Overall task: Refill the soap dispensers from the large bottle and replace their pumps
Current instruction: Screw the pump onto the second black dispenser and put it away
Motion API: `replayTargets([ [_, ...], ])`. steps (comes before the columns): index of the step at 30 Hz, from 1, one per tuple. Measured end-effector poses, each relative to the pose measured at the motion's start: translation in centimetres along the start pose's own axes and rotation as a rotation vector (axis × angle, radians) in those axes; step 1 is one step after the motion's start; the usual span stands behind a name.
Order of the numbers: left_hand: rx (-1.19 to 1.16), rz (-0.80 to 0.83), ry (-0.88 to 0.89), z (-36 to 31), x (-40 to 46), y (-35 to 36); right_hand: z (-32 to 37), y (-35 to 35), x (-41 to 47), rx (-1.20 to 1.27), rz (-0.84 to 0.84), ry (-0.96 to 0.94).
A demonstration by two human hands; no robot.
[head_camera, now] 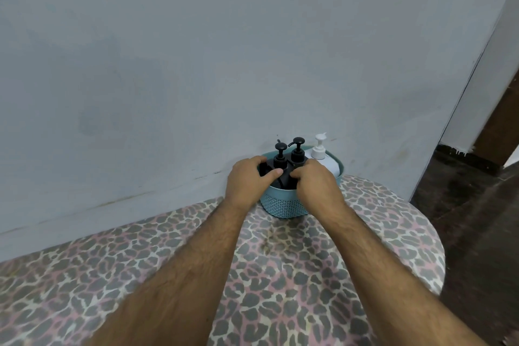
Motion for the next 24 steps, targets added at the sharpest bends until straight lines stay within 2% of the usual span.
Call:
replayTargets([
  [7, 0.241, 0.055, 0.01, -0.9, -0.1, -0.1, 0.2, 0.1, -0.3, -0.166, 0.001, -0.005],
  [10, 0.291, 0.037, 0.084, -2.0, -1.2, -1.0, 0.0, -0.3, -0.6, -0.195, 0.034, -0.016],
  [13, 0.317, 0.049, 0.187, -2.1, -3.2, -2.2, -0.5, -0.6, -1.2, -0.124, 0.035, -0.074],
  [17, 0.481, 0.15, 0.127, 0.5, -6.2, -4.7, -0.6, -0.8, -3.4, -0.029, 0.051, -0.106],
  [24, 0.662, 0.232, 0.072, 4.0, -14.4, -10.9, 5.3, 1.5, -8.6, 0.007, 0.153, -0.27],
])
Point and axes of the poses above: each hand's wrist, its own x-axis towards the middle knuckle, its own y-axis out of the palm, z = x × y, the point moved 6 cm from there along x, towards the middle knuckle, and after that the axes turned 1 degree about -y, right-handed, at the moved point
